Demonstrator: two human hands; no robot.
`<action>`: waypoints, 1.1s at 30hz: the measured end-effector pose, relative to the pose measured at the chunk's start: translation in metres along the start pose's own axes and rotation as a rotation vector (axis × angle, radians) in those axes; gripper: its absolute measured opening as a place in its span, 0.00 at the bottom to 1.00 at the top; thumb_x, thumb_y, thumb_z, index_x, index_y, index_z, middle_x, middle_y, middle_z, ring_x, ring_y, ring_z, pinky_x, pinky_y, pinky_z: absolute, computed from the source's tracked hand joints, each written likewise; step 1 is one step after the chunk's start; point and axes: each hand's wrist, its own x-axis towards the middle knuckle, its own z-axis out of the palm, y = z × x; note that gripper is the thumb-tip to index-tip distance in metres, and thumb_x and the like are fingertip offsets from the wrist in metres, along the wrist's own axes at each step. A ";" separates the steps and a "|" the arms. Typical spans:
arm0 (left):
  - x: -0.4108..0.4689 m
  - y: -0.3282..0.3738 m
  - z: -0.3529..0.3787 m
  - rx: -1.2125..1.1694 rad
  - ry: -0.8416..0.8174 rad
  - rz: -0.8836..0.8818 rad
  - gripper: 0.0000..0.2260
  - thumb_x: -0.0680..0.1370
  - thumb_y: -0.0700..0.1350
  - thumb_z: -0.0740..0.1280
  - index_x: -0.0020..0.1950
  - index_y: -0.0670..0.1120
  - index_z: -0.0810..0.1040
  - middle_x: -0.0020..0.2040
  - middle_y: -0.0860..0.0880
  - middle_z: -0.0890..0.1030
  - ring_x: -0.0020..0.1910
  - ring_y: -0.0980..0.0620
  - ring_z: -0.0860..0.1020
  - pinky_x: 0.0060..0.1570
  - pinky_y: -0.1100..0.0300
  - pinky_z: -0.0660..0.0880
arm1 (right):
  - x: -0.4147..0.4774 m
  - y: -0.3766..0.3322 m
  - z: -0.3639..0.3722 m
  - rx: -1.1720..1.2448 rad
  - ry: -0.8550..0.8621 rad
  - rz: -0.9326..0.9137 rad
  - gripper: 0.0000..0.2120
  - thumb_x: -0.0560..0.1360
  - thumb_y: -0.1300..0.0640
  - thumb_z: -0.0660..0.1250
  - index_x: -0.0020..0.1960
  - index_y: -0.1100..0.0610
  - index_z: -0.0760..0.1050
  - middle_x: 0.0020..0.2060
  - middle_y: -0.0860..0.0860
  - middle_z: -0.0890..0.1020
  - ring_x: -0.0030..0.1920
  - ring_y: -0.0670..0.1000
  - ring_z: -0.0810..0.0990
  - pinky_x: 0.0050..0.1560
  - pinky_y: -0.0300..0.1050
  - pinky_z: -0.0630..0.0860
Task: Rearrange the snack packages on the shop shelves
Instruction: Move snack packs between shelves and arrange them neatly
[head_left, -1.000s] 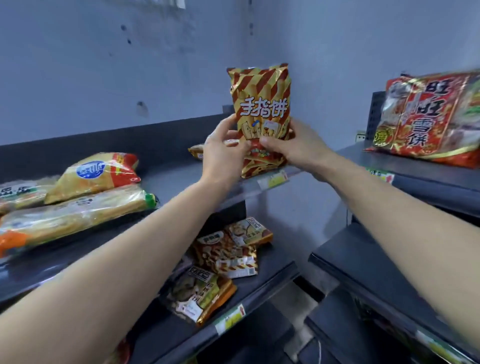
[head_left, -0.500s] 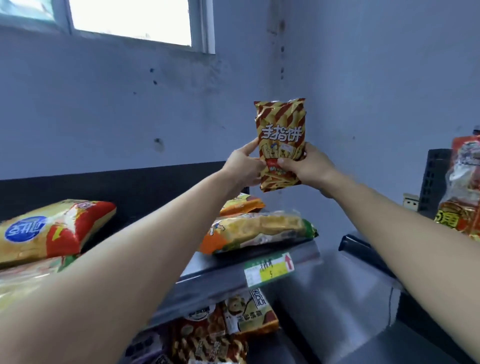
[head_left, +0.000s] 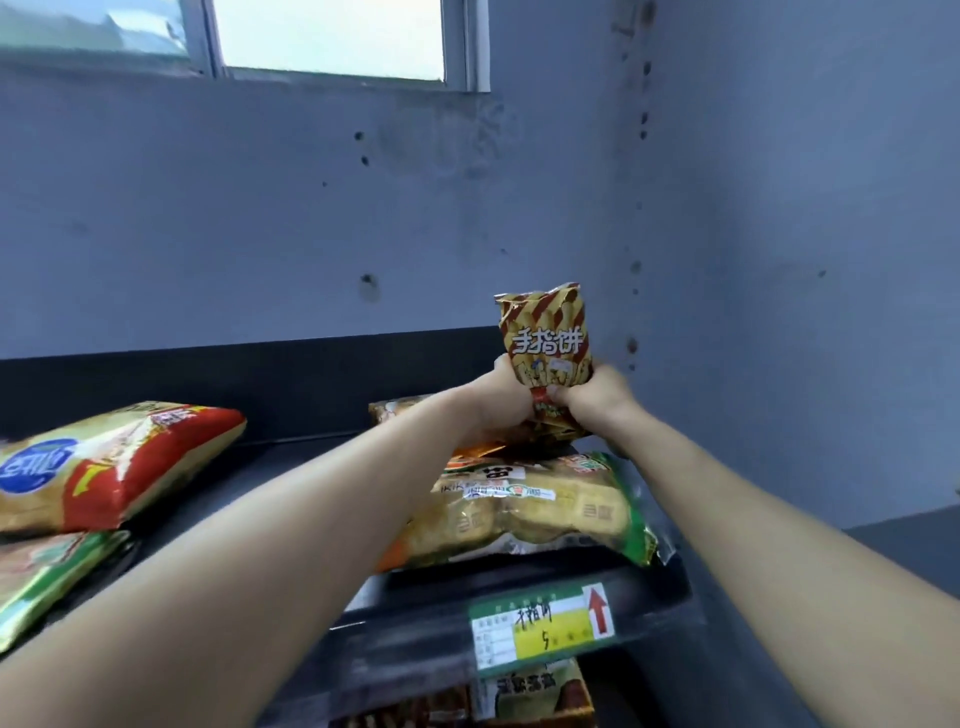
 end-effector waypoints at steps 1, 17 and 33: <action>-0.001 -0.005 -0.007 0.006 0.014 -0.004 0.27 0.75 0.42 0.66 0.71 0.48 0.57 0.58 0.47 0.73 0.56 0.48 0.74 0.59 0.51 0.73 | 0.001 -0.002 0.009 0.004 -0.014 0.000 0.19 0.72 0.56 0.70 0.62 0.57 0.73 0.60 0.56 0.79 0.61 0.59 0.76 0.63 0.56 0.72; -0.020 -0.024 -0.078 0.086 0.174 -0.102 0.10 0.76 0.37 0.63 0.42 0.52 0.68 0.43 0.49 0.76 0.42 0.51 0.79 0.41 0.54 0.81 | 0.004 -0.040 0.058 -0.065 -0.252 -0.083 0.18 0.74 0.57 0.69 0.62 0.61 0.75 0.56 0.56 0.80 0.57 0.56 0.79 0.60 0.50 0.75; 0.019 -0.031 -0.061 0.148 0.033 -0.238 0.28 0.77 0.34 0.62 0.72 0.55 0.58 0.61 0.45 0.76 0.56 0.47 0.76 0.54 0.50 0.77 | 0.047 -0.011 0.054 -0.115 -0.290 -0.013 0.20 0.75 0.58 0.69 0.66 0.60 0.72 0.61 0.56 0.78 0.61 0.57 0.76 0.64 0.52 0.73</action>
